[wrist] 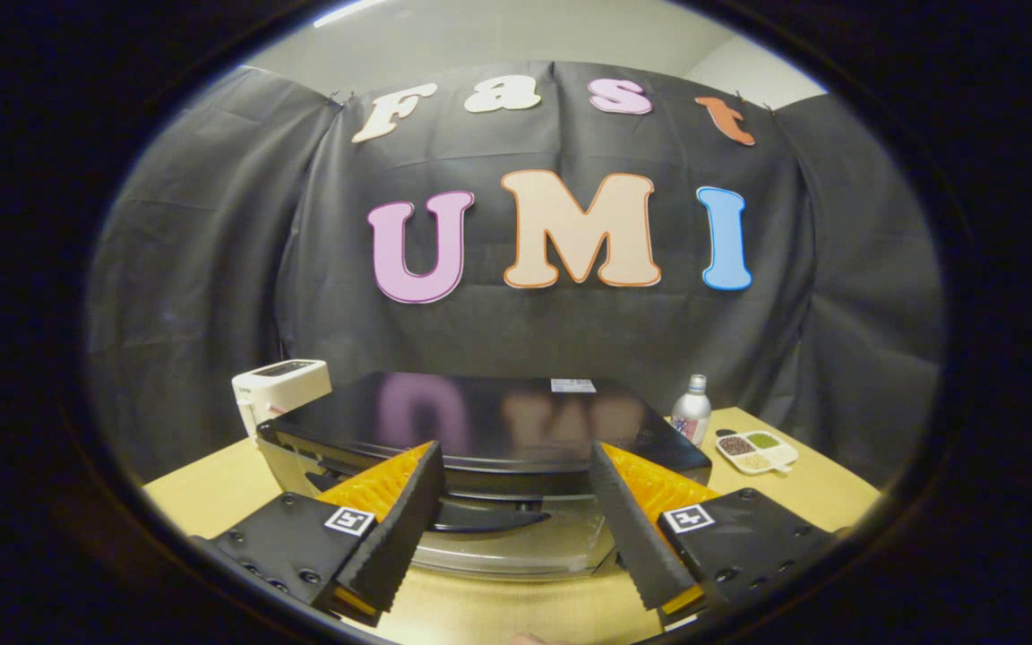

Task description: Open the toaster oven, put the food inside, and close the toaster oven door.

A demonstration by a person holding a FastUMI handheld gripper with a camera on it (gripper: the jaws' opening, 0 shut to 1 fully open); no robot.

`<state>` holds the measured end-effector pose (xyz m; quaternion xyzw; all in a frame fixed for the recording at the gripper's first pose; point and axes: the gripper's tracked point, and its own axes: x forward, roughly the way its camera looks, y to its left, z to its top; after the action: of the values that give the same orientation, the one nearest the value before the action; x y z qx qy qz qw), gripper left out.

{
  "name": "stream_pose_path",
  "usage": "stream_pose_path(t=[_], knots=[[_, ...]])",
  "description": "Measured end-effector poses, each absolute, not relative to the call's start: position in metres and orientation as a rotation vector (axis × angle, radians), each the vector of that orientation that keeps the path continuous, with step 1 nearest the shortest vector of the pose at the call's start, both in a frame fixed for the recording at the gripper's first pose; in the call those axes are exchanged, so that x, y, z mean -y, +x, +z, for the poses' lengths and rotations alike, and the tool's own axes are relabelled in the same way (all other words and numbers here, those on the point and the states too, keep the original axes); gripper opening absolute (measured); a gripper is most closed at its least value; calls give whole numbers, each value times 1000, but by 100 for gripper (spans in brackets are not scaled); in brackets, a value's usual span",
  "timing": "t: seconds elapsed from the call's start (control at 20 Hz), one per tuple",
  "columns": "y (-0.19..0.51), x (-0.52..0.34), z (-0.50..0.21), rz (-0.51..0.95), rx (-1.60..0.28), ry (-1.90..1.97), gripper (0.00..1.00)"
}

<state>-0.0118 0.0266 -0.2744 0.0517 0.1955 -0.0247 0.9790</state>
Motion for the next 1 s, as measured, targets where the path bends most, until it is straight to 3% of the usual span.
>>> stream_pose_path(t=[0.45, 1.0], knots=[[-64, -28, -277, -30, -400, 155, 100], [-132, -34, -308, -16, -546, 161, 100]])
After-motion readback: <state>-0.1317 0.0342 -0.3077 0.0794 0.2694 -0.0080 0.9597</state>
